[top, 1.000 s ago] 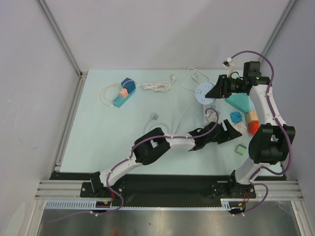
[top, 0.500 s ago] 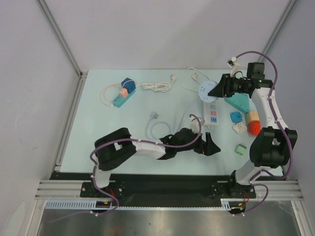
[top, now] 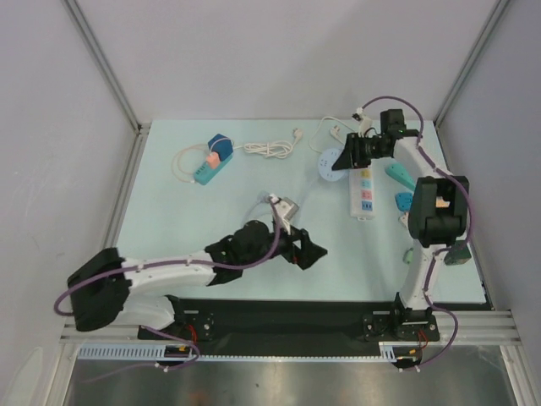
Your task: Pull the plug off the socket
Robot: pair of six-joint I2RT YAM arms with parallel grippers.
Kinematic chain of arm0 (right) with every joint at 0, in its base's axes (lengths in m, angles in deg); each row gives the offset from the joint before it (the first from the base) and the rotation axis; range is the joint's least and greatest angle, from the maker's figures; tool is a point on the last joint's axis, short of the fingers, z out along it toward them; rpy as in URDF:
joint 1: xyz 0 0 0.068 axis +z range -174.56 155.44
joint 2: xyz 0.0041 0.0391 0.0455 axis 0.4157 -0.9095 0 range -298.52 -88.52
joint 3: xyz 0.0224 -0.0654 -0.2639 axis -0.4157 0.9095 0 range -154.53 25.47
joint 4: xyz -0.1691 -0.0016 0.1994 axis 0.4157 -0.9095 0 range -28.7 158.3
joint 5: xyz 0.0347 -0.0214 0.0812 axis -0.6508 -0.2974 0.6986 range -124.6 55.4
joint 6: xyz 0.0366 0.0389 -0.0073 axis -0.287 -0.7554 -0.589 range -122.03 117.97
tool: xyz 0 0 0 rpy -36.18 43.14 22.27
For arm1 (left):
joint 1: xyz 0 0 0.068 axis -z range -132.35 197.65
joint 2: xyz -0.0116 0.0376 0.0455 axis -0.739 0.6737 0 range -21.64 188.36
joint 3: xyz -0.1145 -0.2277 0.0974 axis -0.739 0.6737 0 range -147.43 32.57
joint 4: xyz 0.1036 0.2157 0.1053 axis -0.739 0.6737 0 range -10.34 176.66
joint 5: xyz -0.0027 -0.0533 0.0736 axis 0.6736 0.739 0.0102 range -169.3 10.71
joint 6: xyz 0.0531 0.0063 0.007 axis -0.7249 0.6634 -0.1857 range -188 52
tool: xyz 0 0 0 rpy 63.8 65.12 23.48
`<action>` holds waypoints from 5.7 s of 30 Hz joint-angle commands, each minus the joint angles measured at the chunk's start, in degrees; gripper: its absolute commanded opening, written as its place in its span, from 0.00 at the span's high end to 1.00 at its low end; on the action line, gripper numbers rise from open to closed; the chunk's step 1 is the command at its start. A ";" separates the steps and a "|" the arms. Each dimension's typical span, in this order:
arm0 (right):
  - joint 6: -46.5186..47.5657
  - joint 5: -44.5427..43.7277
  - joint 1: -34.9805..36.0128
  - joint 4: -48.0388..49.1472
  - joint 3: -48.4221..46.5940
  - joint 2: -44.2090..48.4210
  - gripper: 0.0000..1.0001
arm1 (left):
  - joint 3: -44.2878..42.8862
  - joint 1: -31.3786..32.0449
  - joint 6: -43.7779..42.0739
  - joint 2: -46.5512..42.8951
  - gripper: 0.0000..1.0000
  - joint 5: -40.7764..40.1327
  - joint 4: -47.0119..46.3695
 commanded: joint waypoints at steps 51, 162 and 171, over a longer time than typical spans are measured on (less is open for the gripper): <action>12.62 23.34 -1.17 3.47 25.55 33.67 0.00 | -40.13 -55.00 -32.10 21.62 0.00 2.39 35.41; -28.26 -12.80 9.73 26.78 34.62 17.43 1.00 | -24.26 -20.02 22.75 11.28 1.00 -8.78 15.03; -18.33 5.56 7.98 28.01 35.68 20.50 1.00 | -6.86 -33.34 12.89 -2.41 1.00 -2.72 9.50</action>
